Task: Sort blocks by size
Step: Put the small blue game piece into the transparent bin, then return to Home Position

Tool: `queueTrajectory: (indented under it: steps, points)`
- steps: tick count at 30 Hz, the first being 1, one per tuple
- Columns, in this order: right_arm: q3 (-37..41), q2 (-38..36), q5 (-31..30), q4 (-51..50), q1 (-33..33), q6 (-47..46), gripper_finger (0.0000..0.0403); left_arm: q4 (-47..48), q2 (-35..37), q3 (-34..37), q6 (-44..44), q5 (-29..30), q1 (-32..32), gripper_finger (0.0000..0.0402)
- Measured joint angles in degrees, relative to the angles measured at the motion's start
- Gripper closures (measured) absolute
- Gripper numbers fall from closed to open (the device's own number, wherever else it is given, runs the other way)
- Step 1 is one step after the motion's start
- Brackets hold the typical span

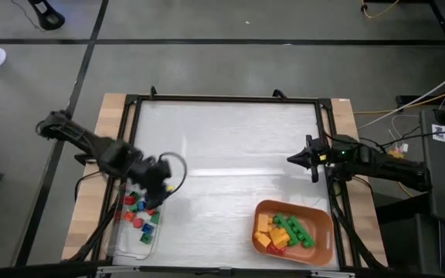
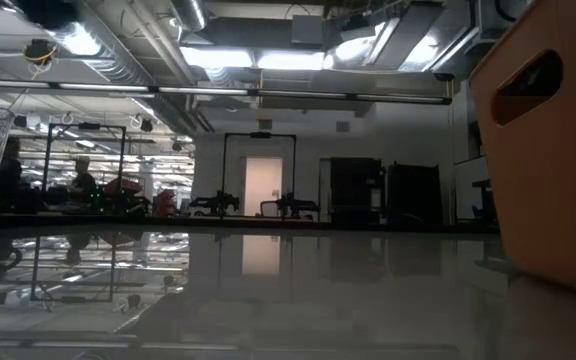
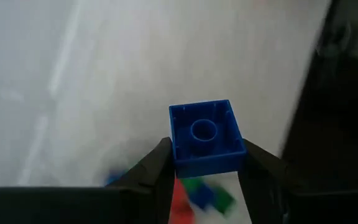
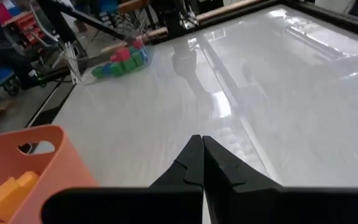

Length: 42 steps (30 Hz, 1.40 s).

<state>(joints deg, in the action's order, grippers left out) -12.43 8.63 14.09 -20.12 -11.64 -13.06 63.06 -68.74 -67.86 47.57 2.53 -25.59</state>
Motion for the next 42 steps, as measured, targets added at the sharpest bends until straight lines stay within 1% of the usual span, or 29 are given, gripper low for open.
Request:
queueTrajectory:
  steps: [3, 6, 10, 13, 17, 20, 25, 29, 34, 37, 39, 41, 42]
  points:
    - [-0.02, 0.02, -0.04, 0.66, 0.00, -0.04, 0.0402, -0.05, 0.40, 1.80, 9.69, -1.64, -7.59, 0.0266]
    - [-0.02, 0.04, -0.02, 0.74, 0.00, -0.10, 0.0402, -0.20, 0.38, 3.70, 18.98, -1.85, -13.72, 0.0265]
    - [-0.02, 0.06, -0.02, 0.77, 0.00, -0.13, 0.0402, 1.56, 0.36, 6.95, 32.76, -0.52, -18.29, 0.0253]
    - [-0.02, 0.06, -0.04, 0.76, 0.00, -0.15, 0.0402, 2.47, 0.36, 9.38, 37.00, -0.39, -20.00, 0.0233]
    - [-0.02, 0.06, -0.04, 0.74, 0.00, -0.17, 0.0402, 2.43, 0.34, 12.23, 36.04, -0.39, -20.66, 0.0208]
    - [-0.02, 0.06, -0.04, 0.74, 0.00, -0.17, 0.0402, 2.19, 0.34, 13.88, 34.65, -0.31, -20.63, 0.0199]
    - [-0.02, 0.06, -0.17, 0.68, 0.00, -0.17, 0.0402, 2.17, 0.34, 14.74, 29.55, -0.33, -20.63, 0.0197]
    - [-0.04, 0.06, -2.72, 0.57, 0.00, -0.21, 0.0402, 1.93, 0.34, 16.19, 25.59, -0.02, -20.61, 0.0197]
    - [-0.04, 0.08, -5.76, 0.52, 0.00, -0.17, 0.0402, 2.40, 0.27, 17.93, 25.45, 0.24, -20.61, 0.0196]
    - [-0.07, 0.08, -6.12, 0.01, 0.00, -0.17, 0.0402, 2.59, 0.29, 17.92, 22.16, 0.38, -20.61, 0.0196]
    - [-0.07, 0.08, -6.12, -0.08, 0.00, -0.15, 0.0402, 2.27, 0.29, 17.91, 19.23, 1.74, -20.61, 0.0196]
    - [-0.09, 0.08, -6.12, -0.38, 0.00, -0.17, 0.0402, 0.89, 0.29, 17.91, 18.73, 3.29, -20.58, 0.0196]
    - [-0.09, 0.08, -6.12, -0.55, 0.00, -0.15, 0.0402, -0.15, 0.29, 17.91, 15.52, 6.40, -20.44, 0.0196]
